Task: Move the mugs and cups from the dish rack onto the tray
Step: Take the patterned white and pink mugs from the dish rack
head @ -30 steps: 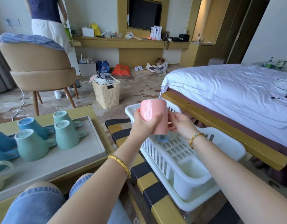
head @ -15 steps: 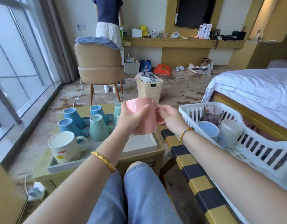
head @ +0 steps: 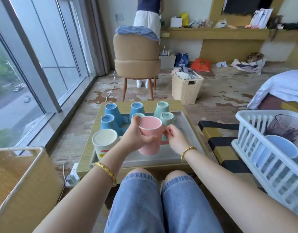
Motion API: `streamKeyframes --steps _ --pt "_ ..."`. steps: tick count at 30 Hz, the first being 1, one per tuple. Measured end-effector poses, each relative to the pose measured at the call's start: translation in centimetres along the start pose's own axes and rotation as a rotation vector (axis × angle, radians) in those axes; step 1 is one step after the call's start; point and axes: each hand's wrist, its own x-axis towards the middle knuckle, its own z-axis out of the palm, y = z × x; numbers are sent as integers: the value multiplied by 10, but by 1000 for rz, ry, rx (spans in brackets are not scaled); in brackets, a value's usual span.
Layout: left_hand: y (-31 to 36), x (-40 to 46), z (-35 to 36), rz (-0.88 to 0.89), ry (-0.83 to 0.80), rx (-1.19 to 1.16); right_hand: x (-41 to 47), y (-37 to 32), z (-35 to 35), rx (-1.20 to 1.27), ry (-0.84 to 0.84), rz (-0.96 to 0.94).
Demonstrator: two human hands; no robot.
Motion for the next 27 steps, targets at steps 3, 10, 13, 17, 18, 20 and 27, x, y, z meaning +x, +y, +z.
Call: streamKeyframes --steps 3,10,13,17,18,20,27 --pt "-6 8 -7 39 -25 236 5 4 10 -19 -3 9" --pt "-18 17 -13 -45 -161 615 14 19 35 -70 -43 28" --pt "-19 18 -13 -45 -168 675 18 21 37 -100 -56 25" --pt "-16 19 -12 -68 -187 701 22 19 36 -119 -72 28" --pt "-15 20 -11 -69 -192 702 23 19 36 -118 -74 26" --pt "-13 20 -8 -67 -201 695 23 20 36 -127 -77 25" --pt "-11 21 -4 -95 -144 669 22 19 38 -163 -132 42"
